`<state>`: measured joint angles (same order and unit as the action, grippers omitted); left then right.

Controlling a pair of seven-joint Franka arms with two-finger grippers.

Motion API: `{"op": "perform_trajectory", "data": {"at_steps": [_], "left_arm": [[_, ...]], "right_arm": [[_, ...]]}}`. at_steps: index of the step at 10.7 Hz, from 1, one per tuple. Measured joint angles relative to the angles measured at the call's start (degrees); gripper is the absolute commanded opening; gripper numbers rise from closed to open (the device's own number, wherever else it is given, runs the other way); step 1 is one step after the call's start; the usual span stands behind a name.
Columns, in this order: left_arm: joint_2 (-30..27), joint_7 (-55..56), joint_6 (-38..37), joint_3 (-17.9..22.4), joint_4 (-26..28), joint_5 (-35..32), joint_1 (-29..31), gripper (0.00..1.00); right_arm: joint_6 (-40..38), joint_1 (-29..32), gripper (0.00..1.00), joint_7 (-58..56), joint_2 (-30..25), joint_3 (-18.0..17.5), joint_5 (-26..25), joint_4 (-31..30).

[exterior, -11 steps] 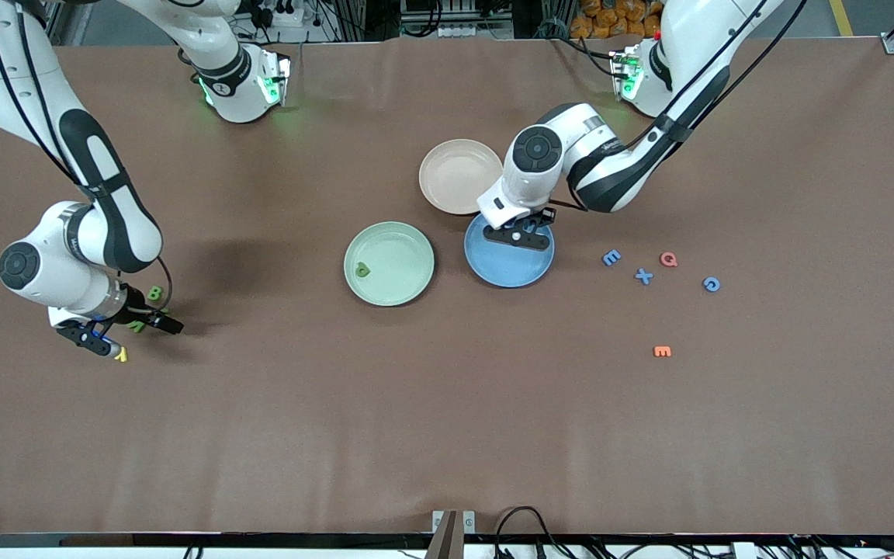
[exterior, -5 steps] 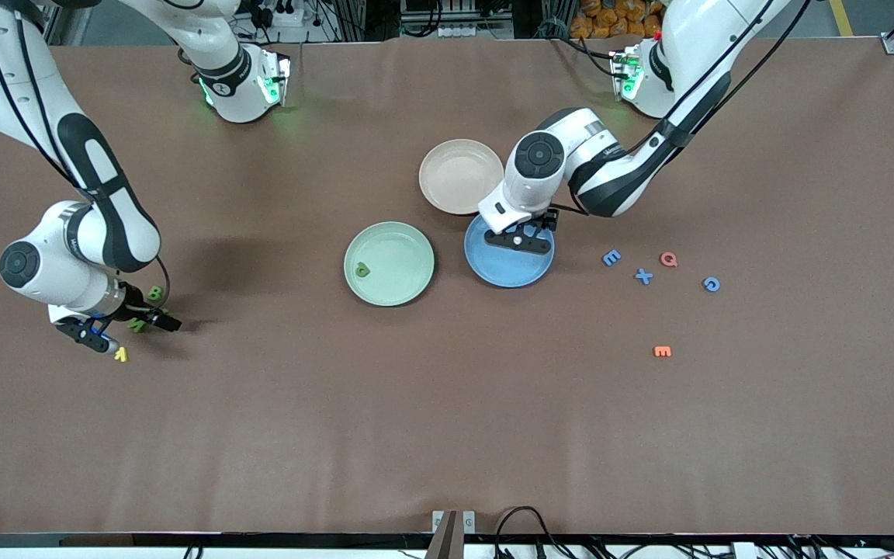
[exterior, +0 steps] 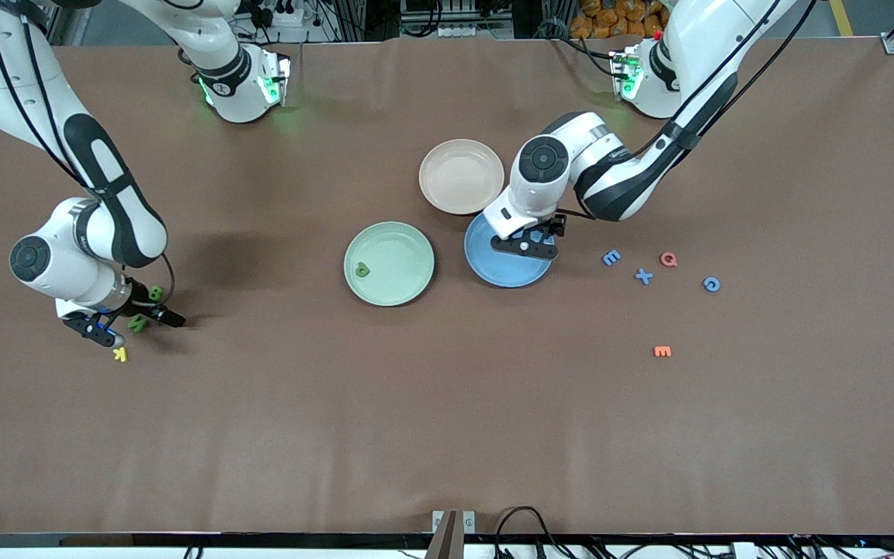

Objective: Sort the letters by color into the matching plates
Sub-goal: 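Grasp green u with the right gripper while the left gripper withdraws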

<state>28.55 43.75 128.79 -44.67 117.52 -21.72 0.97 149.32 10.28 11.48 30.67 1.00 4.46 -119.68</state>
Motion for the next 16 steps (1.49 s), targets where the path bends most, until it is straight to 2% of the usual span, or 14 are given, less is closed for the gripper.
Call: {"op": "perform_trajectory", "data": {"at_steps": [2, 3, 8, 10, 12, 16], "left_arm": [[-0.3, -0.1, -0.5, 0.0, -0.2, -0.4, 0.1, 1.00], [-0.7, -0.7, -1.0, 0.1, -0.3, -0.5, 0.3, 1.00], [-3.4, -8.3, -1.8, 0.3, -0.5, -0.6, 5.8, 1.00], [-4.6, -10.7, -2.1, 0.3, -0.5, -0.6, 7.0, 1.00], [-4.8, -13.2, -2.5, 0.3, -0.5, -0.6, 8.6, 1.00], [-4.7, -15.6, -2.5, 1.0, 0.3, -0.6, 9.6, 1.00]], "right_arm": [[0.0, 0.1, 0.64, 0.0, -0.2, 0.0, 0.0, -0.1], [0.1, 0.1, 0.58, 0.0, -0.3, -0.1, 0.0, -0.1], [0.0, 0.2, 0.40, 0.0, -0.8, -0.3, 0.0, -0.2], [0.0, 0.2, 0.29, 0.0, -1.0, -0.3, 0.0, -0.2], [-0.4, 0.3, 0.24, 0.0, -1.5, -0.3, 0.0, -0.2], [-0.8, 1.1, 0.23, -1.0, -1.9, -0.4, 0.0, -0.5]]}}
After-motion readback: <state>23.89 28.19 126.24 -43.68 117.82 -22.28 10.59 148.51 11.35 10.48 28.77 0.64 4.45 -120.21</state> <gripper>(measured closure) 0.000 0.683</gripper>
